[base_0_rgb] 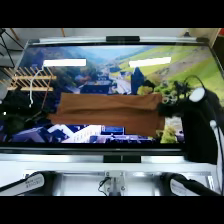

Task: Fold the shirts.

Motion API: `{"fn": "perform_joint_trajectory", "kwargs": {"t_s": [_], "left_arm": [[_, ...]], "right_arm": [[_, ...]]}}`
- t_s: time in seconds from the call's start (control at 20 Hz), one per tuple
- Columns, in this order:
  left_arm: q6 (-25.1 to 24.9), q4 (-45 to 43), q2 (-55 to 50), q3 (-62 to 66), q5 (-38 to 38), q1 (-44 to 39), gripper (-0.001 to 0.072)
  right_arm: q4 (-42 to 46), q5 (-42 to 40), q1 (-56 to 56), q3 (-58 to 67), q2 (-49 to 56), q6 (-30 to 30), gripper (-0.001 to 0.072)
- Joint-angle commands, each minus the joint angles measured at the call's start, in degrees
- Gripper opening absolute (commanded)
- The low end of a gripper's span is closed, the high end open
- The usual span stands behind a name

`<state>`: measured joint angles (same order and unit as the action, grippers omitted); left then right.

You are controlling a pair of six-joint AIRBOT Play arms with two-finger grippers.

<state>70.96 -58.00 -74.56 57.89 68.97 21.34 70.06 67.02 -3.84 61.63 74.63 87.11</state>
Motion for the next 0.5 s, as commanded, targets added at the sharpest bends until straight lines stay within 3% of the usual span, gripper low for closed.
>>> {"fn": "perform_joint_trajectory", "kwargs": {"t_s": [0.0, 0.3, 0.35, 0.4, 0.45], "left_arm": [[3.3, 4.3, -10.8, 11.8, -1.9, -3.8, 0.0033], [9.5, 4.3, -27.1, 28.9, -3.0, -9.5, 0.0033], [10.9, 4.3, -28.7, 29.7, -3.2, -9.9, 0.0033], [12.5, 4.3, -29.9, 29.8, -2.9, -10.2, 0.0042], [12.7, 4.3, -30.8, 29.9, -1.7, -10.3, 0.0198]], "right_arm": [[0.7, -4.8, 0.0, 13.8, 11.8, 3.3, 0.0081], [1.2, -9.7, -0.8, 22.9, 24.7, 7.0, 0.0082], [1.2, -9.7, -1.0, 22.9, 25.7, 6.9, 0.0112], [1.2, -9.2, -1.0, 22.9, 26.3, 6.3, 0.0317], [1.2, -8.3, -1.0, 22.9, 26.3, 3.4, 0.0547]]}}
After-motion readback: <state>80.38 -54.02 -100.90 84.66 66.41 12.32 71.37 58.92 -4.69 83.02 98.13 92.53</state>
